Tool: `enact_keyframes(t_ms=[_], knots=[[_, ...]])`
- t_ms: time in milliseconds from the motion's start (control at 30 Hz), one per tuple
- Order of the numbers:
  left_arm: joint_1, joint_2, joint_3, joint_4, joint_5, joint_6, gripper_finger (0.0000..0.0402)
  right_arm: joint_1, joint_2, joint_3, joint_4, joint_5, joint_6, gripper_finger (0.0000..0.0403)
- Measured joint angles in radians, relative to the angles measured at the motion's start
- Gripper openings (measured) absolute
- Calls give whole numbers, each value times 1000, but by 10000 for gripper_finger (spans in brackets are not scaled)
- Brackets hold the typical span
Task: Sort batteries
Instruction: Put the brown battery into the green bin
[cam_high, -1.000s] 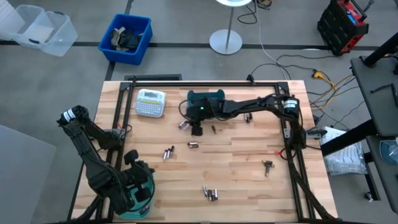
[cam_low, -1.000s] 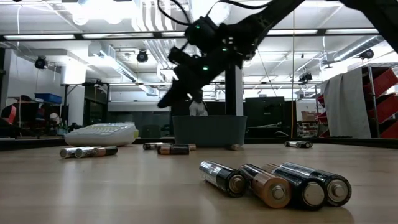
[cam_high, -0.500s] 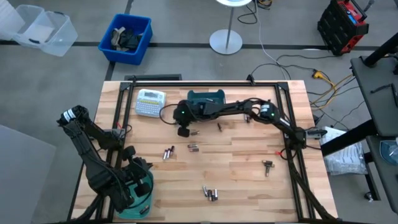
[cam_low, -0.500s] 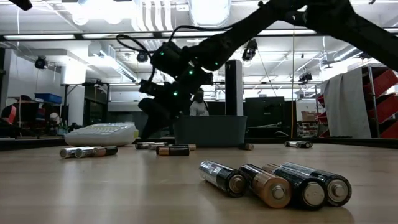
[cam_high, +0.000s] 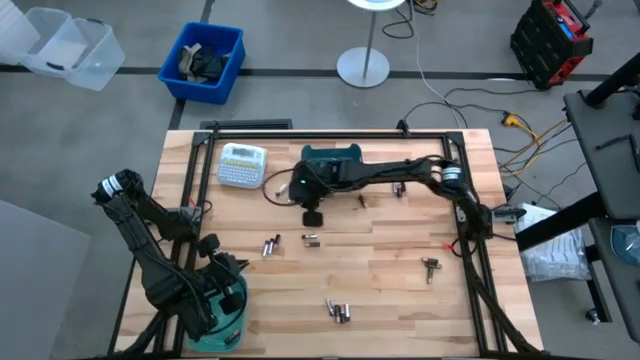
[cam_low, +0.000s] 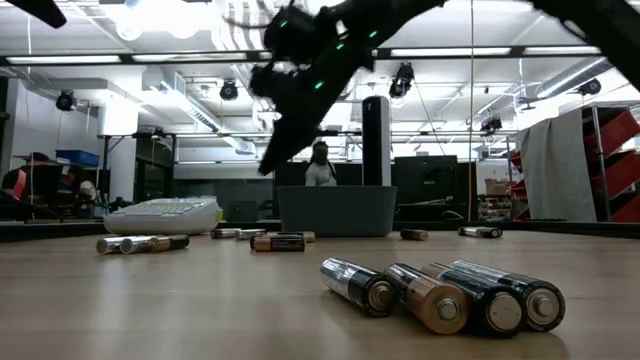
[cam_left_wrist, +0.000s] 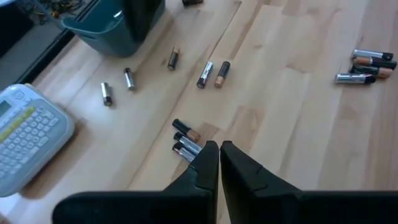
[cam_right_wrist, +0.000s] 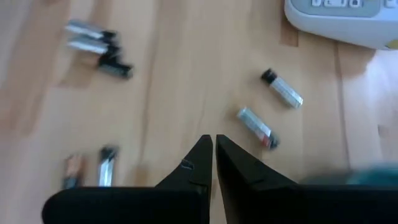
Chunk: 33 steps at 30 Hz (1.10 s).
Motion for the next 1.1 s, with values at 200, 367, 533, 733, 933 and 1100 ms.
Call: enact_keyframes(t_ms=[200, 367, 533, 733, 933, 1100], knots=[[0, 0, -41, 91, -13, -15, 0, 34, -232, -257, 6, 23, 103, 12], [0, 0, -59, 104, -31, -15, 0, 45, -375, -455, -2, 65, 267, 12], [1, 0, -71, 106, -41, -12, 0, 40, -457, -591, -20, 109, 382, 12], [1, 0, -73, 106, -41, -11, 0, 10, -539, -638, -162, 304, 472, 27], [0, 0, -73, 106, -41, -11, 0, -76, -543, -668, -284, 325, 517, 82], [0, 0, -73, 106, -40, -11, 0, -178, -540, -725, -238, 274, 474, 137]])
